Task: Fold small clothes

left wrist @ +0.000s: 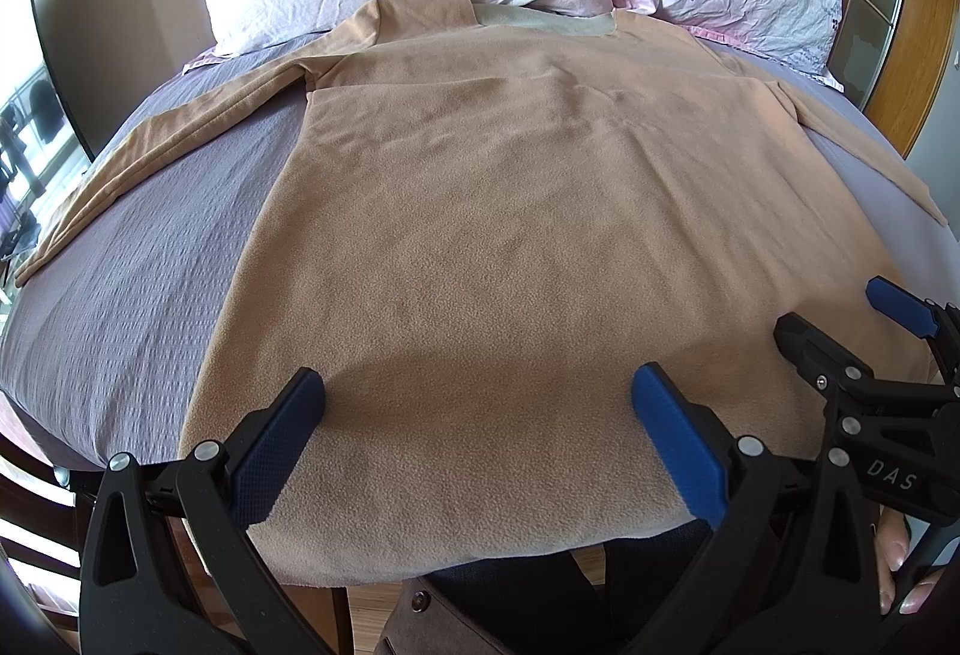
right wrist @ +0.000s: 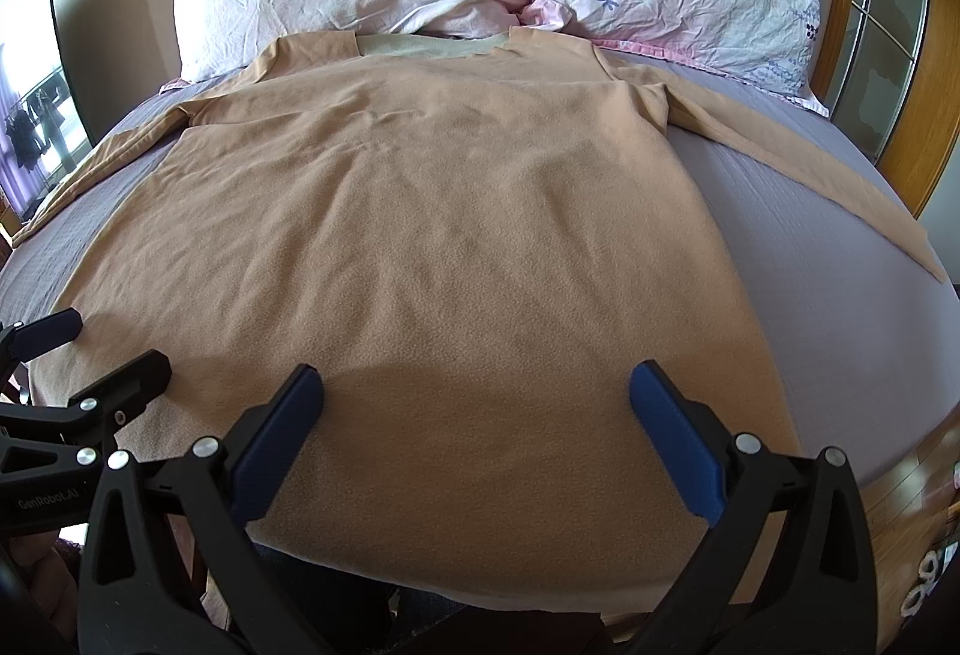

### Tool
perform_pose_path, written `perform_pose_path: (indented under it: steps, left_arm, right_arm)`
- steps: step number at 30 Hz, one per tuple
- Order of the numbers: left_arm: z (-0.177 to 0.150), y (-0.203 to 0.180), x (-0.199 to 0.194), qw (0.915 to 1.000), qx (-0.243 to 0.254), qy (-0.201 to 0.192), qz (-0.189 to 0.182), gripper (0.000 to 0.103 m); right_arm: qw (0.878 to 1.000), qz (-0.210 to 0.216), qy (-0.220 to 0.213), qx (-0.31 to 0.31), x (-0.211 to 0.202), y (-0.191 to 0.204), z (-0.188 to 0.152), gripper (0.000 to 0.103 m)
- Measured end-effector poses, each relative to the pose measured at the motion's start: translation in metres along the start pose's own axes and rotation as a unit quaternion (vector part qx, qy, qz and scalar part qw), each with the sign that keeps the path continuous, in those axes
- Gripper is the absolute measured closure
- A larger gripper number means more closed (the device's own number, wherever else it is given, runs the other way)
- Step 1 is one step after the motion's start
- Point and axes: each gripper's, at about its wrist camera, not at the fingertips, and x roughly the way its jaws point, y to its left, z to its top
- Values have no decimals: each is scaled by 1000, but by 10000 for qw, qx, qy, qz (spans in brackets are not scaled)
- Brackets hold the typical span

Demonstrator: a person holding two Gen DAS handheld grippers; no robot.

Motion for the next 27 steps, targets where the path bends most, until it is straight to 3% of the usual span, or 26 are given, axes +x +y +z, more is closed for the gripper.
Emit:
perform_pose_path:
  steps: [7, 10, 11, 14, 16, 17, 20, 22, 25, 27]
  left_arm:
    - [0, 0, 0, 10000, 2, -8, 2, 1]
    - [-1, 0, 0, 10000, 32, -68, 0, 1]
    - [-2, 1, 0, 9999, 46, -112, -6, 1]
    - [-2, 0, -4, 9997, 145, -161, -90, 1]
    - [4, 2, -2, 9997, 143, -93, -170, 1]
    - [7, 5, -2, 9994, 153, -102, -305, 1]
    - [10, 19, -5, 9949, -8, -361, -941, 1]
    - [16, 34, -6, 9856, -244, -699, -1518, 1]
    - [26, 45, -10, 9802, -386, -1078, -1614, 1]
    - [35, 54, -12, 9795, -427, -1251, -1520, 1]
  right_arm:
    - [10000, 15, -75, -26, 0, 0, 0, 2]
    - [9988, 340, -333, -132, -1, -10, 0, 2]
    - [9984, 451, -337, -38, -3, -15, 1, 2]
    - [9898, 743, -635, 1033, -12, -83, 21, 2]
    - [9730, 489, -918, 2058, -20, -153, 35, 2]
    - [9553, 335, -1056, 2740, -23, -200, 39, 4]
    - [9091, -261, -1073, 4018, -22, -293, 40, 28]
    - [8737, -665, -919, 4730, -14, -353, 36, 39]
    - [8227, -356, -776, 5620, 5, -408, 21, 51]
    - [8030, -273, -882, 5888, 11, -426, 16, 64]
